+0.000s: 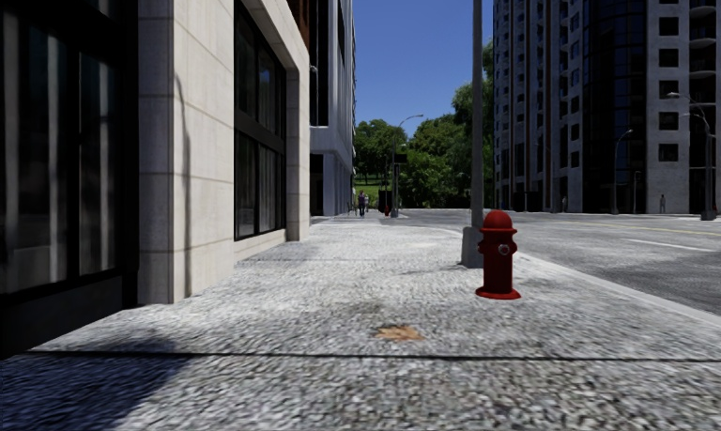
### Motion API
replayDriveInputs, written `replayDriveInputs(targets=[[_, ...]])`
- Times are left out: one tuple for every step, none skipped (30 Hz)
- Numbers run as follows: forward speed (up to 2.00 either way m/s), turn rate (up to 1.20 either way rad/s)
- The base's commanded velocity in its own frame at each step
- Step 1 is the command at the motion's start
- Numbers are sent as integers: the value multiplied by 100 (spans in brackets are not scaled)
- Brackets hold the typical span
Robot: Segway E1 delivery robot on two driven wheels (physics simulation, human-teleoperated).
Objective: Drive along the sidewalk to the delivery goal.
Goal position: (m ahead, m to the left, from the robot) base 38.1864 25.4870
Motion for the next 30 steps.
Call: replayDriveInputs(targets=[[200,0],[200,0],[200,0],[200,0],[200,0],[200,0],[200,0],[200,0],[200,0],[200,0],[200,0],[200,0],[200,0],[200,0],[200,0],[200,0],[200,0],[200,0],[200,0],[200,0],[200,0],[200,0],[200,0],[200,0],[200,0],[200,0],[200,0],[200,0],[200,0],[200,0]])
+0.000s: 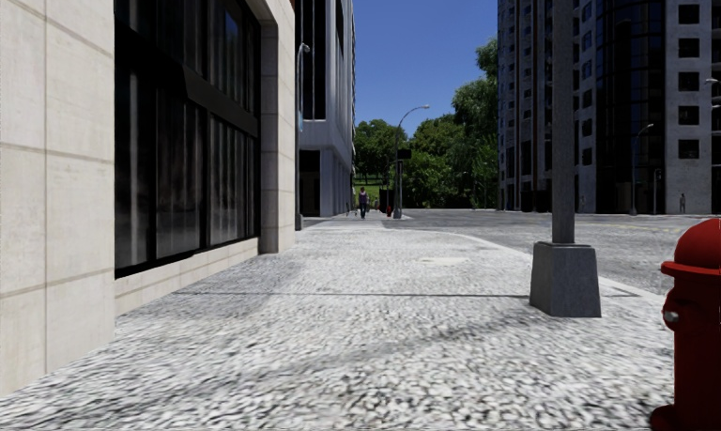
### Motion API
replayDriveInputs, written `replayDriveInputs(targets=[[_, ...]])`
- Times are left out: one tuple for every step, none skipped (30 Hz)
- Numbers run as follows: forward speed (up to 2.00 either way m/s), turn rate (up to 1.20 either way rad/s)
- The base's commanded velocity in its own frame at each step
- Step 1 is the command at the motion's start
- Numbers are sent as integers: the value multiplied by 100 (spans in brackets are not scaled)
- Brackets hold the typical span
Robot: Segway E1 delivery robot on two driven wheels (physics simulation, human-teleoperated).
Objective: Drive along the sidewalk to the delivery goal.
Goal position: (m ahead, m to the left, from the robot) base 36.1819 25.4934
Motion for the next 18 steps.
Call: replayDriveInputs(targets=[[200,0],[200,0],[200,0],[200,0],[200,0],[200,0],[200,0],[200,0],[200,0],[200,0],[200,0],[200,0],[200,0],[200,0],[200,0],[200,0],[200,0],[200,0]])
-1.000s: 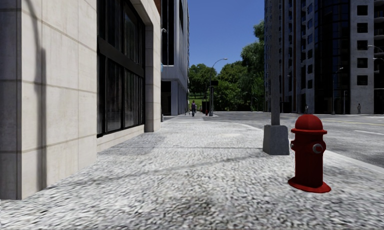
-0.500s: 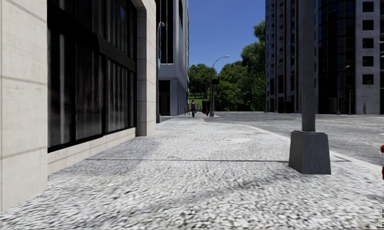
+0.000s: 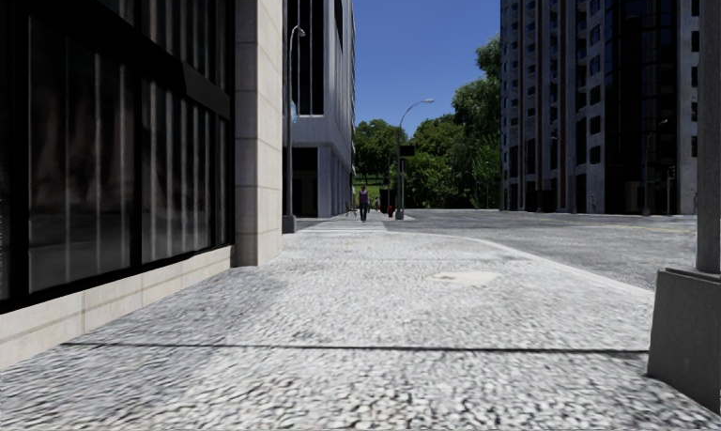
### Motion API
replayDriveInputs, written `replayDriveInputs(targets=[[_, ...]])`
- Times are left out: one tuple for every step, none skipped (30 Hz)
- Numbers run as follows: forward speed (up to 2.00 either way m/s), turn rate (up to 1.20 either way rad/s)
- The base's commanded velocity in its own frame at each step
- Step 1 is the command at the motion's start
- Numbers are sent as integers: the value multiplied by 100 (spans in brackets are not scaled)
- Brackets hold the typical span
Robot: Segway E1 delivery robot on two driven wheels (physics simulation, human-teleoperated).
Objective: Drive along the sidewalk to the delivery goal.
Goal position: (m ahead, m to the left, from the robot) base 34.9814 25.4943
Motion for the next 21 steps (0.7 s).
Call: replayDriveInputs(targets=[[200,0],[200,0],[200,0],[200,0],[200,0],[200,0],[200,0],[200,0],[200,0],[200,0],[200,0],[200,0],[200,0],[200,0],[200,0],[200,0],[200,0],[200,0],[200,0],[200,0],[200,0]])
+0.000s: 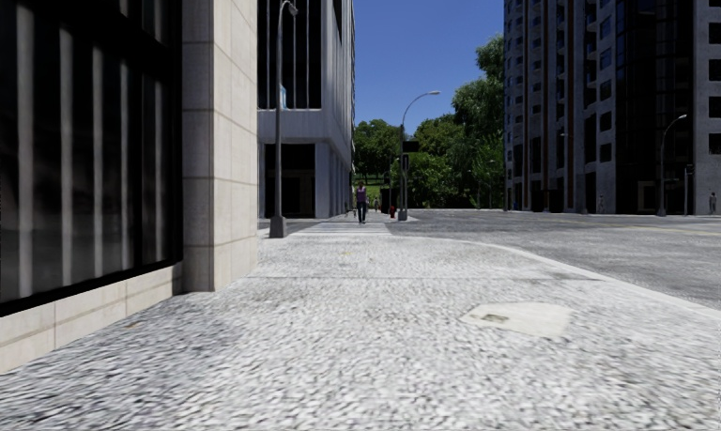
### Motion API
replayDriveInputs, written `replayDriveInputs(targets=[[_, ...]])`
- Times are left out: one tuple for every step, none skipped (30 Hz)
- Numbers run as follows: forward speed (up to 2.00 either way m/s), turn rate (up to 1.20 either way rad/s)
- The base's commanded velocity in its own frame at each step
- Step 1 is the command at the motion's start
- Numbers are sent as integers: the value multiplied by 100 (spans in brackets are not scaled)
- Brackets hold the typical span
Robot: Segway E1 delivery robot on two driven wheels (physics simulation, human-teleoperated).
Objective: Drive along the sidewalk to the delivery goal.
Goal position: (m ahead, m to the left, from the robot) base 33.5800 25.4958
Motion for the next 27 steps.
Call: replayDriveInputs(targets=[[200,0],[200,0],[200,0],[200,0],[200,0],[200,0],[200,0],[200,0],[200,0],[200,0],[200,0],[200,0],[200,0],[200,0],[200,0],[200,0],[200,0],[200,0],[200,0],[200,0],[200,5],[200,5],[200,9],[200,10],[200,11],[200,11],[200,11]])
